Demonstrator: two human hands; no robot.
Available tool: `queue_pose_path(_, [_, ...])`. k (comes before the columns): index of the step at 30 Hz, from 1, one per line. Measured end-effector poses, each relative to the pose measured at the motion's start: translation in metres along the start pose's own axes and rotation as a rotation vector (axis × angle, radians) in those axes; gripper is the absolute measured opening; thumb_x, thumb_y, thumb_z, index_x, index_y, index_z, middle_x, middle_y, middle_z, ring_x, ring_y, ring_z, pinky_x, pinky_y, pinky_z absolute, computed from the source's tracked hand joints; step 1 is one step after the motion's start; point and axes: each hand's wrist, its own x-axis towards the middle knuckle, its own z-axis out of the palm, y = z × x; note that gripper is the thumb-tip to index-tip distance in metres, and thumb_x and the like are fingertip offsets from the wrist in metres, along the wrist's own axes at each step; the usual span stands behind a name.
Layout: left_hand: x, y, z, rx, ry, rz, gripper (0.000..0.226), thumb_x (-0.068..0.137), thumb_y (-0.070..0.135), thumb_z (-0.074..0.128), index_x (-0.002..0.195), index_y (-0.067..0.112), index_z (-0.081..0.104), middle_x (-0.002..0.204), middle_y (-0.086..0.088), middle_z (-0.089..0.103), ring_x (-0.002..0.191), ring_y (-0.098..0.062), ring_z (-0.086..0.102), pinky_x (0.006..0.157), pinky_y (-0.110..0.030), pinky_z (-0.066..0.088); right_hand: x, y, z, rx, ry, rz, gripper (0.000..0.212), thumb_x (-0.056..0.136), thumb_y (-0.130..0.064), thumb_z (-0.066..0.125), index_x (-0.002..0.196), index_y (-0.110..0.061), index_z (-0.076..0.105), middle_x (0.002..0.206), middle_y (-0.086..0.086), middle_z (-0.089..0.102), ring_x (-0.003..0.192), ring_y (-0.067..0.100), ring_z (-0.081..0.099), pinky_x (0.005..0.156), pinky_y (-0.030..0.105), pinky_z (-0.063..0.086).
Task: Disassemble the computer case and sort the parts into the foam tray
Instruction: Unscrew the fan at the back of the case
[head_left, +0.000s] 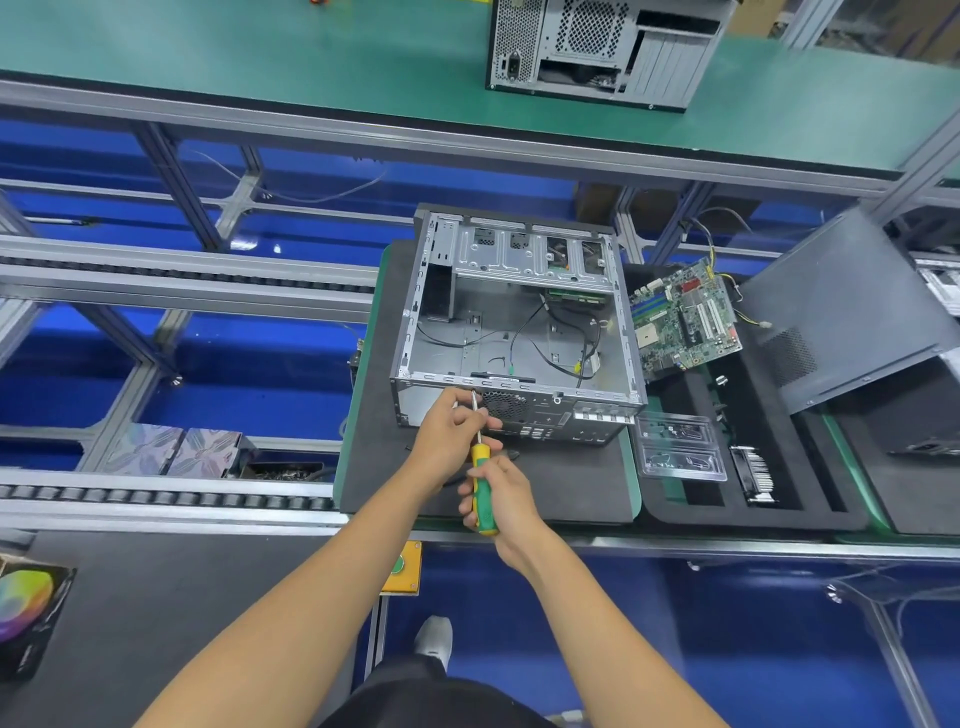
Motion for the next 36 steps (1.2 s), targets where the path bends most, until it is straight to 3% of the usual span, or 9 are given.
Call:
queue_pose_path(6, [0.0,0.001,-0.002,-0.019,-0.008,-0.017,0.015,0.105,0.017,0.056,0.119,0.014,0.053,0.099,-0.005,0.078,0.079,-0.028,0.076,0.076,-0.04,0.064,-0.001,-0.001,0.002,0.005,0.009,0.011,0.002,0.094,-0.012,0.057,0.093,-0.012,0.057,0.07,0.01,0.064,0.054,0.02,0.058,0.046,0.027,0.045])
queue_pose_path(12, [-0.001,0.005,-0.006,-0.141,-0.016,-0.082,0.018,0.104,0.011,0.058,0.122,0.008,0.057,0.103,-0.011,0.078,0.08,-0.025,0.076,0.065,-0.033,0.062,0.0,-0.002,0.011,-0.019,0.06,-0.012,0.013,0.093,-0.012,0.058,0.081,-0.014,0.058,0.07,0.012,0.065,0.055,0.024,0.061,0.048,0.029,0.049])
queue_pose_path(16, [0.004,0.007,-0.005,-0.148,-0.005,-0.119,0.015,0.105,0.007,0.054,0.12,0.005,0.057,0.094,-0.009,0.079,0.069,-0.021,0.073,0.061,-0.035,0.063,-0.007,0.001,0.013,0.024,0.012,0.011,0.007,0.093,-0.017,0.057,0.092,-0.011,0.061,0.077,0.014,0.066,0.06,0.026,0.065,0.051,0.031,0.051])
queue_pose_path(20, [0.008,0.005,-0.003,-0.163,0.015,-0.146,0.018,0.106,0.006,0.051,0.122,0.003,0.058,0.091,-0.009,0.079,0.063,-0.02,0.07,0.064,-0.039,0.064,-0.015,0.01,0.006,0.06,-0.148,0.128,0.038,0.101,-0.032,0.039,0.109,-0.005,0.065,0.082,0.014,0.071,0.059,0.023,0.064,0.056,0.031,0.052])
queue_pose_path(23, [0.009,0.002,-0.004,-0.18,0.017,-0.138,0.018,0.106,0.006,0.05,0.123,0.004,0.057,0.096,-0.011,0.079,0.065,-0.021,0.07,0.068,-0.039,0.064,-0.014,0.004,0.013,0.047,-0.065,0.125,0.031,0.1,-0.024,0.041,0.101,-0.003,0.064,0.075,0.014,0.071,0.056,0.02,0.064,0.051,0.028,0.052])
queue_pose_path(26, [0.009,0.0,-0.002,-0.226,0.057,-0.132,0.013,0.106,0.006,0.05,0.119,0.002,0.051,0.098,-0.015,0.078,0.075,-0.022,0.074,0.072,-0.037,0.064,-0.016,0.0,0.024,-0.002,0.006,0.134,0.025,0.096,-0.021,0.048,0.1,-0.003,0.065,0.078,0.013,0.076,0.065,0.023,0.074,0.052,0.029,0.056])
queue_pose_path(29, [0.008,-0.002,-0.001,-0.121,0.12,-0.093,0.018,0.099,0.012,0.066,0.112,0.006,0.055,0.096,-0.013,0.077,0.083,-0.019,0.074,0.071,-0.033,0.063,-0.016,0.0,0.028,-0.039,0.033,0.029,0.022,0.099,-0.024,0.052,0.101,-0.006,0.065,0.089,0.014,0.078,0.077,0.03,0.077,0.058,0.033,0.06])
queue_pose_path(32, [0.012,-0.006,-0.008,0.122,0.216,-0.07,0.024,0.087,0.023,0.082,0.105,0.017,0.068,0.076,-0.001,0.077,0.066,-0.007,0.071,0.065,-0.027,0.055,-0.017,0.004,0.034,-0.049,0.113,-0.088,0.016,0.097,-0.022,0.06,0.095,-0.008,0.067,0.081,0.004,0.077,0.073,0.028,0.077,0.055,0.034,0.061])
queue_pose_path(36, [0.016,-0.003,-0.009,0.021,0.198,-0.105,0.029,0.089,0.014,0.08,0.115,0.01,0.068,0.079,-0.003,0.078,0.064,-0.009,0.072,0.058,-0.023,0.055,-0.019,0.001,0.039,-0.028,0.064,-0.048,0.022,0.099,-0.024,0.048,0.096,-0.01,0.065,0.08,0.013,0.075,0.061,0.026,0.073,0.048,0.028,0.052])
